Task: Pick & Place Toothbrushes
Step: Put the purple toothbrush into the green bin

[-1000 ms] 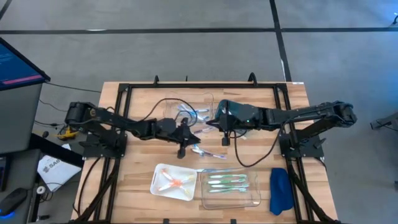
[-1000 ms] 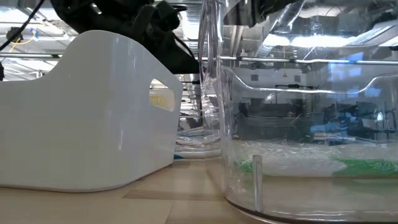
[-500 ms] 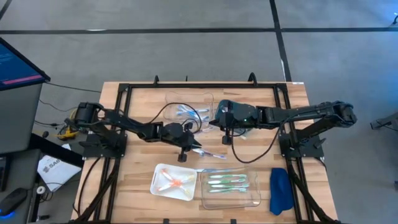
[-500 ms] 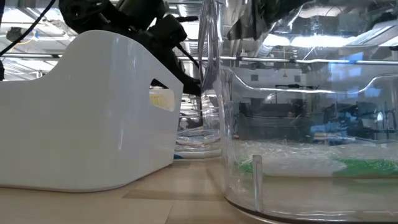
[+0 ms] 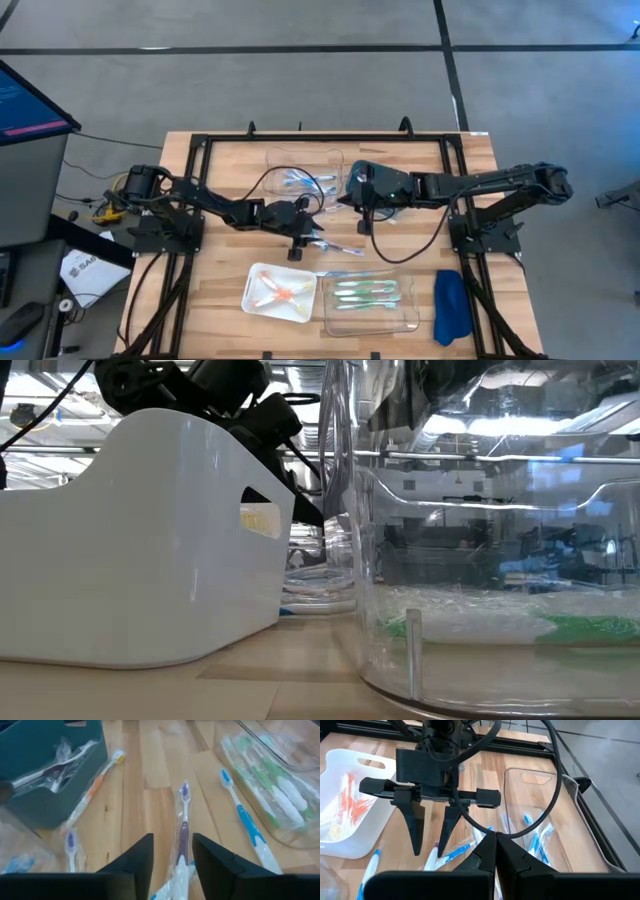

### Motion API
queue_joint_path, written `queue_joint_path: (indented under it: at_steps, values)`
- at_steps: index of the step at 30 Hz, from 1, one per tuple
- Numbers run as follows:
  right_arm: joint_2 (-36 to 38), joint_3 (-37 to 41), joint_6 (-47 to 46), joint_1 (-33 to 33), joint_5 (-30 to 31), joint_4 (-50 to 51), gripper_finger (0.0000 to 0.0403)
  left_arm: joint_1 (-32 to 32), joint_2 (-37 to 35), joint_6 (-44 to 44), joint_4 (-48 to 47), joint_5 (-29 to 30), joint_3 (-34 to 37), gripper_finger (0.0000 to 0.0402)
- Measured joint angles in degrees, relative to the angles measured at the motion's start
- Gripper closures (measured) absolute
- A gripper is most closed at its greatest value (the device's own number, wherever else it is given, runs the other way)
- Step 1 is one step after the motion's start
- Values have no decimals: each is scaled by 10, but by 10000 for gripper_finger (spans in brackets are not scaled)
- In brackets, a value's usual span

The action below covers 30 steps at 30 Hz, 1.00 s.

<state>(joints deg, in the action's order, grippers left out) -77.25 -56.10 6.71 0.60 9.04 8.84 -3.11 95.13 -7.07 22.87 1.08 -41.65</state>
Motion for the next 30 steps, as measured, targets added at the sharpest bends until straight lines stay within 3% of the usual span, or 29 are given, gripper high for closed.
queue_joint_path:
  at_steps: [8,24,30]
  values:
    - [0,0,-8,0,0,0,403,-1,0,0,0,0,0,241]
    - [0,0,-14,1,-3,8,403,-1,0,18,0,0,0,238]
    - [-33,1,-30,2,-59,63,403,-1,0,31,-26,0,0,238]
